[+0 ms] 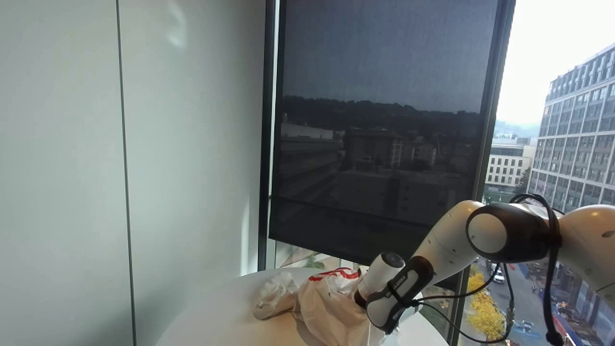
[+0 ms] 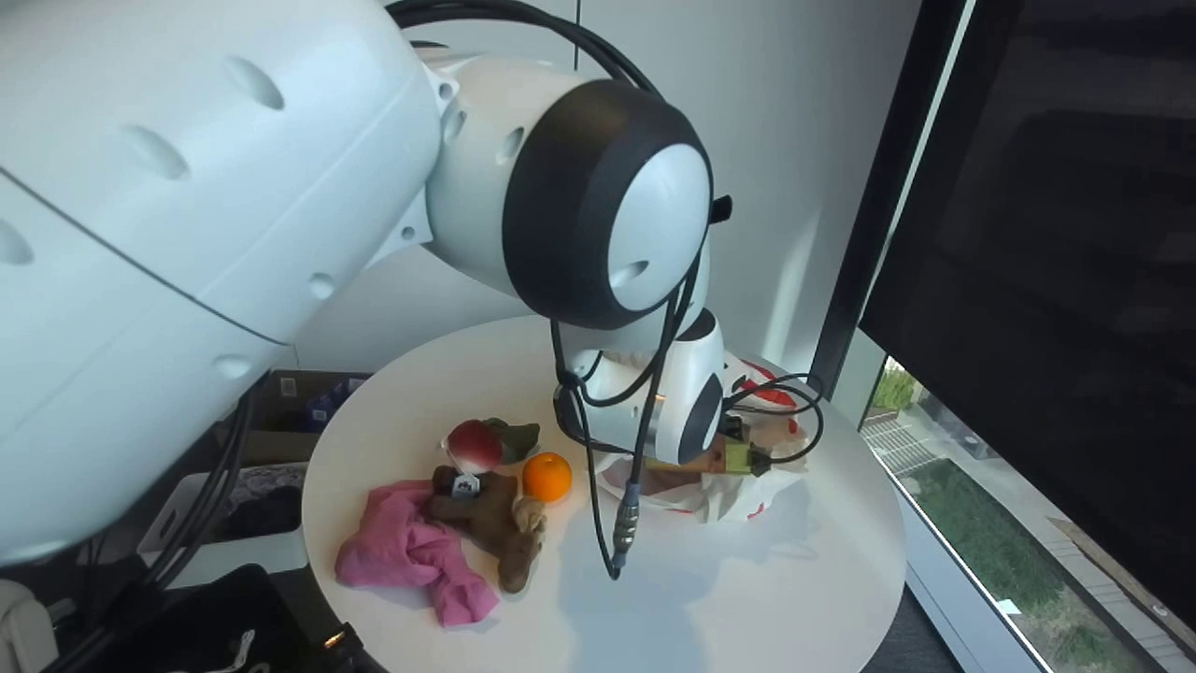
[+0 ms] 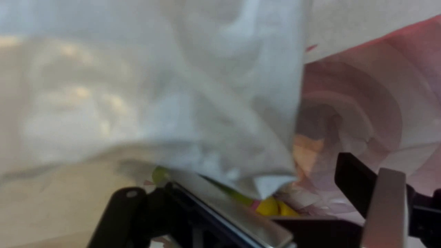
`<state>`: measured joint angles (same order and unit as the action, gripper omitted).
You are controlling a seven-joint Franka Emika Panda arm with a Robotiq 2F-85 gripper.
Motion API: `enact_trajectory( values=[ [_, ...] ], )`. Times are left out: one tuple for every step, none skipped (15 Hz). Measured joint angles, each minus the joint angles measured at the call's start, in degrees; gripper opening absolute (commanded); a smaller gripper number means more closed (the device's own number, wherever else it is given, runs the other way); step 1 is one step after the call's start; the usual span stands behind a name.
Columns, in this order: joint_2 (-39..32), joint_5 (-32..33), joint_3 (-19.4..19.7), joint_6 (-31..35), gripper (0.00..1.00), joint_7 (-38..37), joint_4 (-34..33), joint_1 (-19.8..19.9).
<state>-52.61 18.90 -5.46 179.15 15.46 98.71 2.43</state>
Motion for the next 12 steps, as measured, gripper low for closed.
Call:
enact_trajectory(
  values=[
    [0.0,-0.9,-0.3,0.5,1.0,-0.2,0.0,0.3],
    [0.0,-2.1,-0.6,1.0,1.0,-0.5,0.0,0.6],
    [0.0,-3.3,-0.9,1.3,1.0,-0.9,0.0,0.9],
    [0.0,-4.5,-1.4,1.4,1.0,-1.3,0.0,1.4],
    [-0.1,-5.6,-2.0,1.4,1.0,-1.7,0.0,2.0],
    [-0.1,-6.5,-2.6,1.4,1.0,-2.0,0.0,2.6],
    [-0.3,-7.1,-3.2,1.4,1.0,-2.2,0.0,3.1],
    [-0.5,-7.3,-3.6,1.4,1.0,-2.2,0.0,3.5],
    [-0.9,-7.3,-3.9,1.4,1.0,-2.3,0.0,3.7],
    [-1.3,-7.3,-4.1,1.6,1.0,-2.3,0.0,3.7],
    [-1.7,-7.3,-4.2,1.9,1.0,-2.3,0.0,3.7],
    [-2.0,-7.3,-4.3,2.3,1.0,-2.3,-0.1,3.6]
  ],
)
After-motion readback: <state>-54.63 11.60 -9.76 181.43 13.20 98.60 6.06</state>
